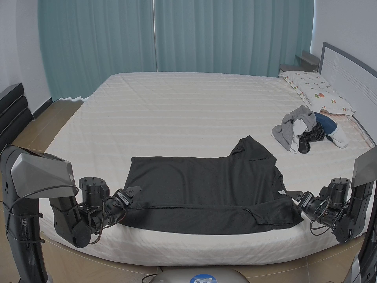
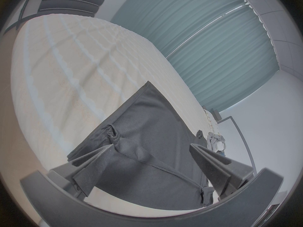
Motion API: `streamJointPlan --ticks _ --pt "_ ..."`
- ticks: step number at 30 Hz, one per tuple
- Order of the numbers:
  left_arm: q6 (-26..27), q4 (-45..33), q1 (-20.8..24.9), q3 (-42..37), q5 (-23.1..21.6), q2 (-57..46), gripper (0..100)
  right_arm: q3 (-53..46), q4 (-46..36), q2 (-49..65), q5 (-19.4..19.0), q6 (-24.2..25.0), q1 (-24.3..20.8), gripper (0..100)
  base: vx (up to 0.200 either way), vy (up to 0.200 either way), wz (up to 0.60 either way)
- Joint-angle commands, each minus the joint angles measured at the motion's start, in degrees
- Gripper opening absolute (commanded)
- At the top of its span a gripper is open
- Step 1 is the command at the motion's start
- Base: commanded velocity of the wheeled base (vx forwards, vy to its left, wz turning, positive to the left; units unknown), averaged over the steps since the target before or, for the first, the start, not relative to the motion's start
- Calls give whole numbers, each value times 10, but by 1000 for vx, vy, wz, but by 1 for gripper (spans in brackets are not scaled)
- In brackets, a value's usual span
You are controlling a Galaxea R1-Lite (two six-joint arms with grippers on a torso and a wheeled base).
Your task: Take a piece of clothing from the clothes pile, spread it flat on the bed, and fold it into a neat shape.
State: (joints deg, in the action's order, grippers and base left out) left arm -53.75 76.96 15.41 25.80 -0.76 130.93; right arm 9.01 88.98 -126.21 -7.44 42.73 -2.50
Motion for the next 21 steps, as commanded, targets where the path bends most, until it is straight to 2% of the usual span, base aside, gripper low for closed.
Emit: streamJointPlan --ticks 1,10,21 --pt "-14 -3 6 -13 -6 -26 100 -3 4 -1 0 -1 -1 100 0 0 0" --pt "-20 -1 30 11 -6 15 100 -7 4 2 0 -2 -2 100 0 0 0" --pt "-17 -1 30 46 8 50 100 -10 4 -2 1 -5 -9 100 0 0 0"
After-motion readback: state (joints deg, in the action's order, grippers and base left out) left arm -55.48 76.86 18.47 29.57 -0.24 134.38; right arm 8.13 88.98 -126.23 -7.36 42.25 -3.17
